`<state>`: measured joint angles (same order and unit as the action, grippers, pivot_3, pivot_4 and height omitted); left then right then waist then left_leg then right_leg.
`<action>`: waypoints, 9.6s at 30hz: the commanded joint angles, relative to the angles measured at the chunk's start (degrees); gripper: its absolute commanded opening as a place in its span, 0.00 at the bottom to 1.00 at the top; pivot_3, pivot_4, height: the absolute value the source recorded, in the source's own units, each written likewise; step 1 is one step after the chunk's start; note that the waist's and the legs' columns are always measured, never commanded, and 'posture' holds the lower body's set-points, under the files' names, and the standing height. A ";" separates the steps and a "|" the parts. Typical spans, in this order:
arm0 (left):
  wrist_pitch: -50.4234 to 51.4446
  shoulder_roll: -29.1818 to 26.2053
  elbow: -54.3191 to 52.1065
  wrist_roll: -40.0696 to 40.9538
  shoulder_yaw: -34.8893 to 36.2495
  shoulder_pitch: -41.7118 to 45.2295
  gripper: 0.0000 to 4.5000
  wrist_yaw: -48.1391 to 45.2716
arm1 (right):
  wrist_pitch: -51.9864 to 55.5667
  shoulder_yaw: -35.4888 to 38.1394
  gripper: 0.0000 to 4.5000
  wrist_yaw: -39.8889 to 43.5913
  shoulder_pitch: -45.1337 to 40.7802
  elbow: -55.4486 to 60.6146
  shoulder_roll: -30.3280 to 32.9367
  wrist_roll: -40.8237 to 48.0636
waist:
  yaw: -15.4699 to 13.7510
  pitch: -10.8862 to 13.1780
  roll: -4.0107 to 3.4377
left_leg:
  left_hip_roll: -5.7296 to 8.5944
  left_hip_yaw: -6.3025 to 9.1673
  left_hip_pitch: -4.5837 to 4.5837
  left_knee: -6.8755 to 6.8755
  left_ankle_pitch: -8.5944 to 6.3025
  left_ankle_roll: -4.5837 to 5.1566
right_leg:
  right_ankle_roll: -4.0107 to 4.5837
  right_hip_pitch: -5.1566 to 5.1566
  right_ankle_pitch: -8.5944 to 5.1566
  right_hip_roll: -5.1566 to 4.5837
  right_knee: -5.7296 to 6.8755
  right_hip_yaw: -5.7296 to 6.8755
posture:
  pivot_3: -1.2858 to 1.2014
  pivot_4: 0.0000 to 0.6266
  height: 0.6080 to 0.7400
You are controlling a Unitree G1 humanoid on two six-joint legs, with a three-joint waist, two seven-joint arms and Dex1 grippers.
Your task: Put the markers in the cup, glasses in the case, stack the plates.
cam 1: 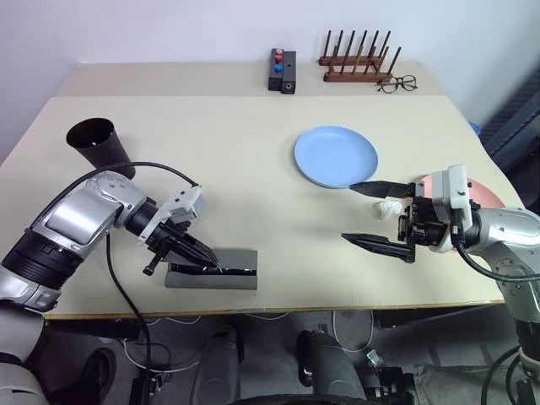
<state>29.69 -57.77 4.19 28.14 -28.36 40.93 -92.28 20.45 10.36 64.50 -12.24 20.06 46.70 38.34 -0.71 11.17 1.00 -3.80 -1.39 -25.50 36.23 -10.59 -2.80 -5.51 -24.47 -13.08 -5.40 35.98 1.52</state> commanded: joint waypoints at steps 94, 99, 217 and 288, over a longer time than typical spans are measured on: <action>-4.67 19.30 -0.20 10.70 35.67 -1.22 0.99 14.31 | 23.14 -0.91 0.97 -15.28 -13.44 -20.99 9.45 -21.12 | 0.04 0.00 0.00 | 0.02 -0.02 0.01 0.00 0.01 0.00 | -0.02 0.01 0.02 0.01 0.02 -0.01 | 0.52 0.24 1.00; -5.64 20.47 0.94 10.36 35.26 -0.36 0.99 14.01 | 29.34 3.69 0.97 -16.13 -3.26 -13.81 10.64 -18.87 | 0.01 -0.03 0.04 | 0.01 -0.01 0.03 -0.04 0.01 0.00 | -0.02 0.02 0.01 0.02 0.01 0.00 | 0.52 0.24 1.00; -4.14 17.41 -4.10 9.47 35.68 -4.97 1.00 17.84 | 21.33 -6.18 0.01 -13.88 -23.71 -23.25 -2.62 -19.21 | 1.47 0.00 -0.03 | -0.01 -0.01 0.10 -0.08 0.02 -0.02 | -0.01 0.00 0.03 0.08 0.04 -0.08 | 0.52 0.24 1.00; 1.08 15.76 -9.86 13.66 38.66 -8.96 1.00 21.32 | -0.87 -8.22 0.99 -24.21 -40.53 -57.14 -14.87 -29.58 | 1.83 0.03 -0.06 | 0.00 -0.01 0.03 -0.23 0.02 -0.02 | -0.05 -0.06 0.03 0.11 0.01 -0.08 | 0.52 0.24 1.00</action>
<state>30.82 -41.28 -3.70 40.67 8.05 31.96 -71.44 23.41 0.36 39.79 -50.87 -38.83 30.52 8.36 1.12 11.20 0.94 -3.80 -1.40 -25.44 35.99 -10.57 -2.82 -5.56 -24.53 -13.05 -5.29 36.02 1.43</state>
